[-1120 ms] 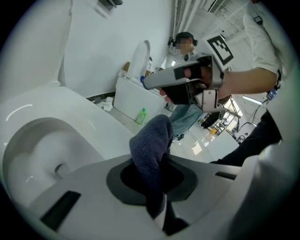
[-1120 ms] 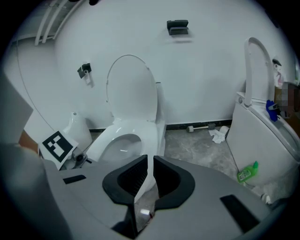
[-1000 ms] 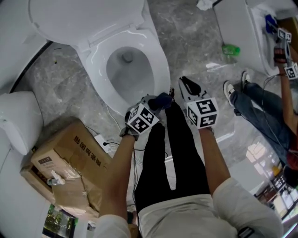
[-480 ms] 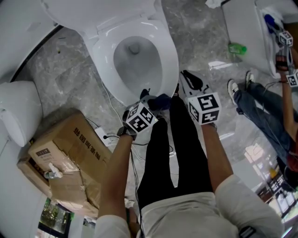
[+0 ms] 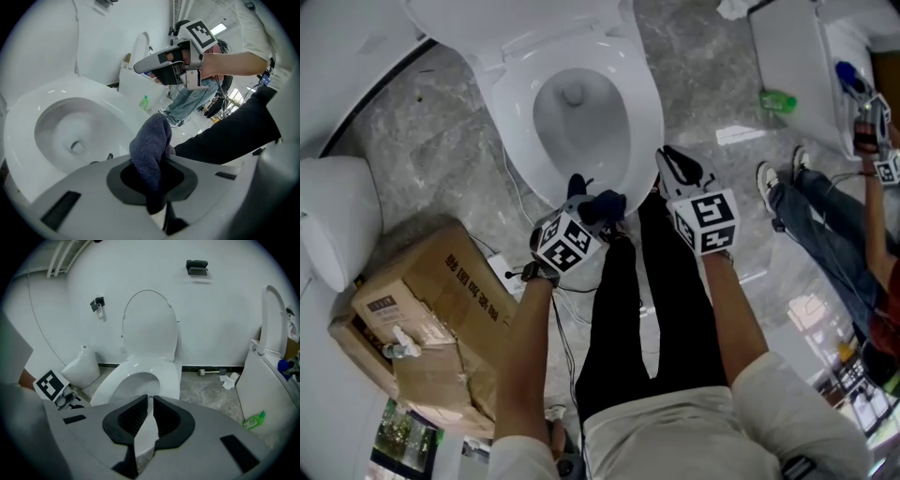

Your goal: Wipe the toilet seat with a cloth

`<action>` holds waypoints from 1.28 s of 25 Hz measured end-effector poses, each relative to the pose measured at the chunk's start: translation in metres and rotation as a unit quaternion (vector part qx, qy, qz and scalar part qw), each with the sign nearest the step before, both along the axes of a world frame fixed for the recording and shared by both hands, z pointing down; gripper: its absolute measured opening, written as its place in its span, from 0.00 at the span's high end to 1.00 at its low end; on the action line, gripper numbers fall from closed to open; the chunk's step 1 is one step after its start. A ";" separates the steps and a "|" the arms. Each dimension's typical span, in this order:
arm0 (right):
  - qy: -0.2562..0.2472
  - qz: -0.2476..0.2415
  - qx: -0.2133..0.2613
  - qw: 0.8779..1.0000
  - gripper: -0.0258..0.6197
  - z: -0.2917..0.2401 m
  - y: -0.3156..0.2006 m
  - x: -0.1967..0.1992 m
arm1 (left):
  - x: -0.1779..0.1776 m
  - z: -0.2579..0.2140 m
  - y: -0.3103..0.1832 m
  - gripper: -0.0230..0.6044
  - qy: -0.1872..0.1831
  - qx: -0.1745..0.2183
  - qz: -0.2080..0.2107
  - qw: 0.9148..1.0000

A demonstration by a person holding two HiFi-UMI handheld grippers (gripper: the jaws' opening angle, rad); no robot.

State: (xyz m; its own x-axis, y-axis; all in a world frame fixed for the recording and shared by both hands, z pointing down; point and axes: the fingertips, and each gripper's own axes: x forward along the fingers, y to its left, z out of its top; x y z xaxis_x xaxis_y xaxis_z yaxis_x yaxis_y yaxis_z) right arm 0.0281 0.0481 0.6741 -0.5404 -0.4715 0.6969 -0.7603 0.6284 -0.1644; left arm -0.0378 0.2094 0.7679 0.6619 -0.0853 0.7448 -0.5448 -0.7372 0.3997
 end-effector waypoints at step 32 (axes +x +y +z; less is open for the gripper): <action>-0.005 -0.025 -0.019 1.000 0.87 0.003 -0.014 -0.007 | -0.153 0.017 -0.115 0.90 -0.175 0.084 -0.072 0.978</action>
